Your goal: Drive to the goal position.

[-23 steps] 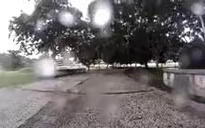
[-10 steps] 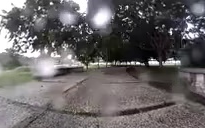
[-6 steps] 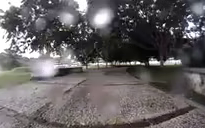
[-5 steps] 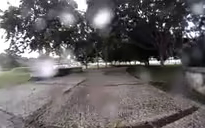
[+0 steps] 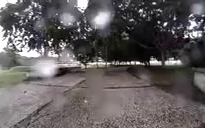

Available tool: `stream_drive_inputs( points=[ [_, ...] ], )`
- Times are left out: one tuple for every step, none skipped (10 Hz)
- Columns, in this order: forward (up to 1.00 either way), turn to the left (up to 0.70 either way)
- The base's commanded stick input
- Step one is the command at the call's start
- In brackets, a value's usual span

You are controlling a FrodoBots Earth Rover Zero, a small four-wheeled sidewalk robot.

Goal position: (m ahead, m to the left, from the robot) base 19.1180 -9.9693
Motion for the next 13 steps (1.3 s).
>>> stream_drive_inputs(
  points=[
    [0.7,0.0],
    [0.7,0.0],
    [0.7,0.0],
    [0.7,0.0],
    [0.7,0.0],
    [0.7,0.0],
    [0.7,0.0],
    [0.7,0.0],
    [0.7,0.0],
    [0.7,0.0],
    [0.7,0.0],
    [0.69,0.0],
    [0.67,0.0]
  ],
)
